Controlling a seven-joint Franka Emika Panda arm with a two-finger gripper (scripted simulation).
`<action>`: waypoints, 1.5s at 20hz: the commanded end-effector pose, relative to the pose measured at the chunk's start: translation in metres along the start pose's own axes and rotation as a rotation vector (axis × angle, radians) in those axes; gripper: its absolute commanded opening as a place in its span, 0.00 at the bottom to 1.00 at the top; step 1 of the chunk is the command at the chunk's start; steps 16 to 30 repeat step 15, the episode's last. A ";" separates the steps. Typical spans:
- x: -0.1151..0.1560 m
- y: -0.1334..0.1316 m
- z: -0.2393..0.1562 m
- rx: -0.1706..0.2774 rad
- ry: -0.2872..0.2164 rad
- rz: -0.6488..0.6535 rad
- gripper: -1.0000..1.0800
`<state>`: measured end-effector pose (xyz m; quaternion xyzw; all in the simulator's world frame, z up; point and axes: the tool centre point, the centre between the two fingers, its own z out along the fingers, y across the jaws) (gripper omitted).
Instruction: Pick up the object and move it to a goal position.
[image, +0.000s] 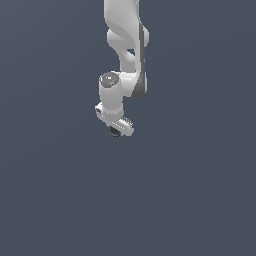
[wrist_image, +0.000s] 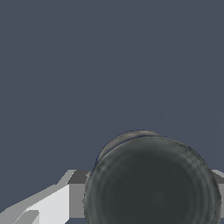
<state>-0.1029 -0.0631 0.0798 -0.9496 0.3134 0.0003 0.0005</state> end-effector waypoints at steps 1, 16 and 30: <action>0.011 0.024 -0.014 0.001 0.000 -0.001 0.00; 0.044 0.085 -0.050 0.000 0.001 0.000 0.00; 0.044 0.085 -0.050 0.000 0.001 0.000 0.00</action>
